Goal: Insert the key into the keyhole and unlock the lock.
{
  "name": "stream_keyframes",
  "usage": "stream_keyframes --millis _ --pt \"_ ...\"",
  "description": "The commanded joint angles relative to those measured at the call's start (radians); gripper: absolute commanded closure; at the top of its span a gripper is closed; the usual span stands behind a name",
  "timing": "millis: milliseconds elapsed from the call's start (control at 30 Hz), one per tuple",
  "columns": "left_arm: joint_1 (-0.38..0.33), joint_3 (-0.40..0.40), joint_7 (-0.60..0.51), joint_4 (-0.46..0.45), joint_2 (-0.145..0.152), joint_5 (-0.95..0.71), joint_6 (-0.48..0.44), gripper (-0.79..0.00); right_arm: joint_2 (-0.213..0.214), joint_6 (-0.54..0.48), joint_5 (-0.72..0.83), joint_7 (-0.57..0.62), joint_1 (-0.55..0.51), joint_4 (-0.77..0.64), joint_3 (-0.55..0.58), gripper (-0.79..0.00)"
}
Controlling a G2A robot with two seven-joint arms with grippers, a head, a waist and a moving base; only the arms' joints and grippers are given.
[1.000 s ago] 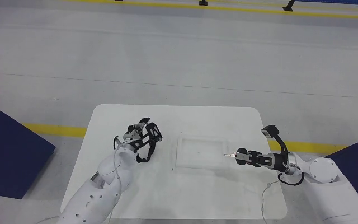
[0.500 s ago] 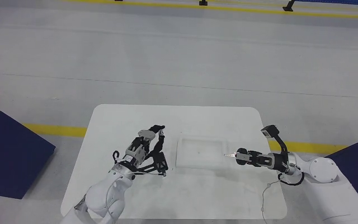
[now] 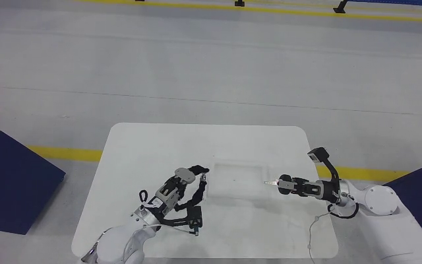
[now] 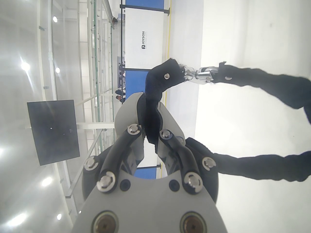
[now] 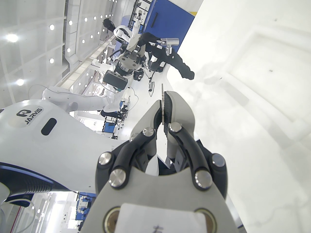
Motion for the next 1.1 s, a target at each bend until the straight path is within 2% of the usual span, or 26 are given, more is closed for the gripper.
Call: stream_keyframes --millis 0,133,167,367,533,700,967,1067 --pt "0.000 0.000 0.000 0.000 0.000 0.000 0.000 0.000 0.000 0.000 0.000 0.000 0.000 0.000 0.000 0.000" --pt "-0.001 -0.001 -0.001 0.001 0.000 0.011 0.000 0.000 0.000 0.000 0.000 0.000 0.000 0.000 0.000 0.000" --pt "-0.005 0.003 0.012 -0.001 0.002 0.058 0.004 0.000 0.000 0.000 0.000 0.000 0.000 0.000 0.000 0.000" --pt "-0.001 0.002 0.206 0.011 0.011 0.131 0.112 0.000 0.000 0.000 0.000 0.000 0.000 0.000 0.000 0.000" --pt "0.009 -0.018 0.409 0.044 0.021 0.124 0.239 0.000 0.000 0.000 0.000 0.000 0.000 0.000 0.000 0.000" --pt "0.005 -0.031 0.562 0.074 0.027 0.096 0.308 0.000 0.000 0.000 0.000 0.000 0.000 0.000 0.000 0.000" --pt "-0.028 -0.036 0.689 0.138 0.025 -0.041 0.351 0.000 0.000 0.000 0.000 0.000 0.000 0.000 0.000 0.000" --pt "-0.032 -0.036 0.691 0.145 0.024 -0.051 0.357 0.000 0.000 0.000 0.000 0.000 0.000 0.000 0.000 0.000"
